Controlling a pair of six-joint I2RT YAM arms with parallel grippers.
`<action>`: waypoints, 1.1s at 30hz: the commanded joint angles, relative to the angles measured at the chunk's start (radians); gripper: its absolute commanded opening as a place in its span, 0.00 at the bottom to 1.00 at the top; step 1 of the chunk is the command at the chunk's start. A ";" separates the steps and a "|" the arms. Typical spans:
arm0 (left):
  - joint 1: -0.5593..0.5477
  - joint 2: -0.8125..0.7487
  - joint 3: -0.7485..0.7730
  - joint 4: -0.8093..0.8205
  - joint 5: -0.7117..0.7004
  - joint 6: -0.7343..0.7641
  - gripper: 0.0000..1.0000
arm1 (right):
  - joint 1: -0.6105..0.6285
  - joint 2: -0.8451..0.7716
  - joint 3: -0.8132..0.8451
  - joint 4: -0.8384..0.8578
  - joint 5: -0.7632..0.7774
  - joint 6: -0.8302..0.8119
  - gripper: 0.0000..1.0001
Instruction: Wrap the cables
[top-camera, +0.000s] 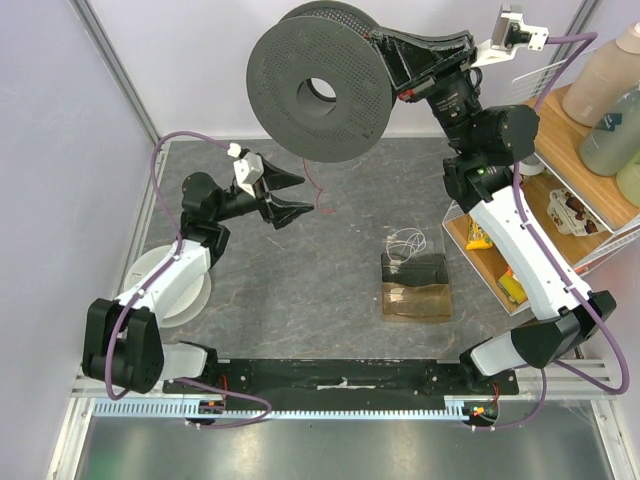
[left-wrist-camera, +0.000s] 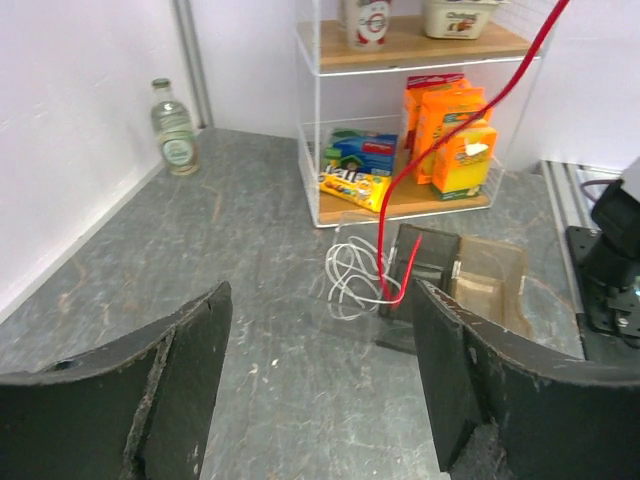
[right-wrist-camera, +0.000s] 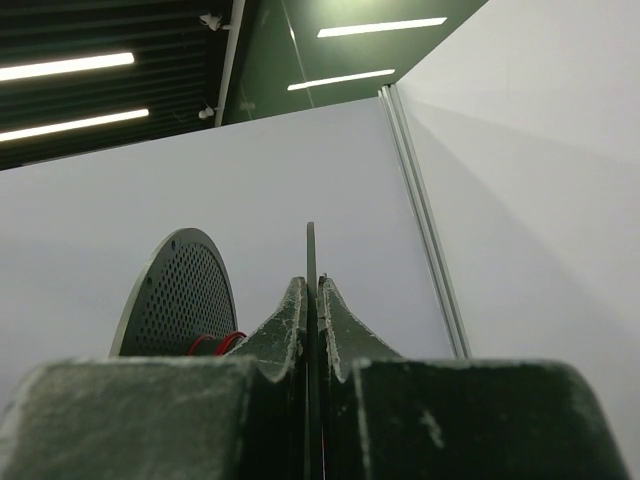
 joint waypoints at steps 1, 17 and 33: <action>-0.038 0.020 0.056 0.062 0.043 -0.042 0.76 | 0.013 -0.020 0.058 0.051 0.046 0.011 0.00; -0.142 -0.079 -0.019 -0.033 -0.131 -0.239 0.02 | 0.132 -0.040 0.002 -0.166 0.463 -0.313 0.00; -0.442 -0.222 0.160 -0.613 -0.345 -0.004 0.02 | 0.344 0.020 -0.253 -0.039 0.770 -1.082 0.00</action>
